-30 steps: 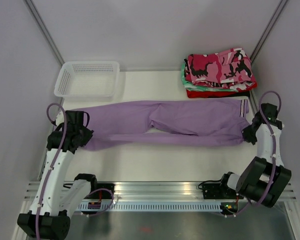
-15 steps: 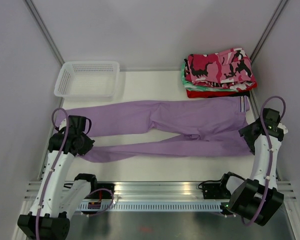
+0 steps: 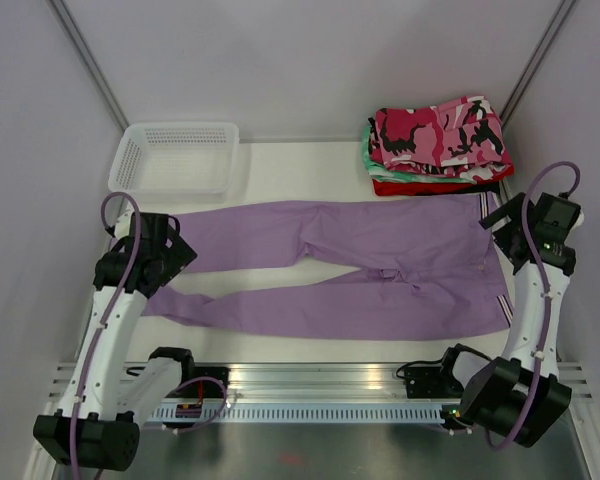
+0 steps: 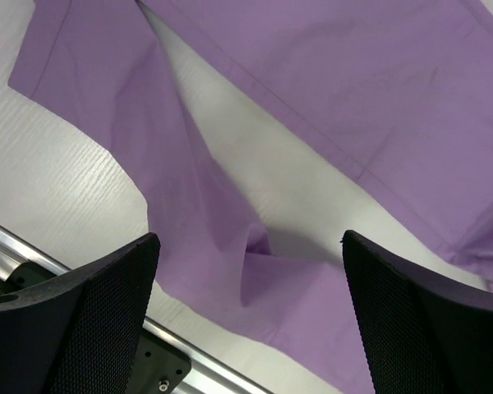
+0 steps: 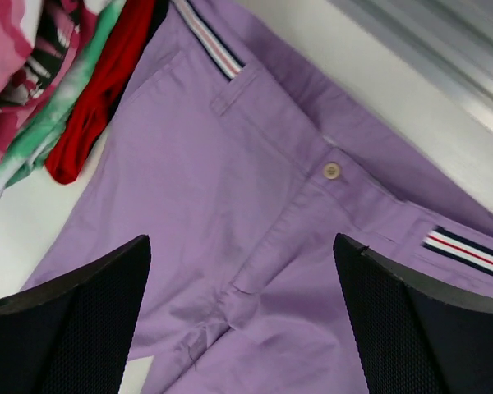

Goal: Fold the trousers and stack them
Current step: Flatten the trousers out, then fold the trousers

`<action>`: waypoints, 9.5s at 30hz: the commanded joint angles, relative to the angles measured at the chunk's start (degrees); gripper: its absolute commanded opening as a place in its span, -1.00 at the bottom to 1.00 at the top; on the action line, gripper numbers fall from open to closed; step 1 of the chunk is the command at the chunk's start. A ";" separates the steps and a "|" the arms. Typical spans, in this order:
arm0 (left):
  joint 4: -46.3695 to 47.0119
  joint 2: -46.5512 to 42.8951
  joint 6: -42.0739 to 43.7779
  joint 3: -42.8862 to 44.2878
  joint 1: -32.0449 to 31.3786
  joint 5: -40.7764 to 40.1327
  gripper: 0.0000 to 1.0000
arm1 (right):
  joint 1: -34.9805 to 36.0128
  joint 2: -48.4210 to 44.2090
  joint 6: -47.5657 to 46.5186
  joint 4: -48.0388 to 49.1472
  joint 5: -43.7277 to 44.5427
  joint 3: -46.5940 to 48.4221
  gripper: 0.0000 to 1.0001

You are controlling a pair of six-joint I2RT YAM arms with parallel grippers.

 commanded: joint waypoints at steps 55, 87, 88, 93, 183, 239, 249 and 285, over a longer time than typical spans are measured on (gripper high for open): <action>28.02 4.90 12.19 -12.57 4.42 13.70 0.47 | 13.66 11.93 0.51 10.71 -1.65 -18.88 0.96; 48.07 48.33 13.51 -1.23 -53.03 16.43 -0.95 | -9.03 14.56 2.44 15.01 13.56 -23.02 -1.00; 47.54 48.60 13.60 -0.09 -53.38 16.52 -0.95 | -9.12 12.70 2.53 14.39 13.65 -22.84 -1.00; 37.73 43.88 12.54 5.08 -53.21 11.45 -0.94 | -9.12 0.93 -0.54 17.69 -5.10 -22.84 -0.26; 18.51 1.76 -18.23 -26.09 48.36 1.13 0.92 | 22.61 25.16 5.08 19.75 -12.10 1.77 0.96; 27.59 8.70 -4.60 -31.02 58.85 14.85 -0.95 | -9.47 4.94 27.93 -13.75 27.10 -17.47 0.96; 27.15 9.05 -4.60 -30.84 58.85 13.71 -0.95 | -12.37 4.94 26.00 -9.00 25.17 -23.27 0.91; 13.17 9.05 -8.73 -2.73 57.45 15.64 -0.95 | -0.16 14.26 8.52 2.87 17.34 2.02 -1.00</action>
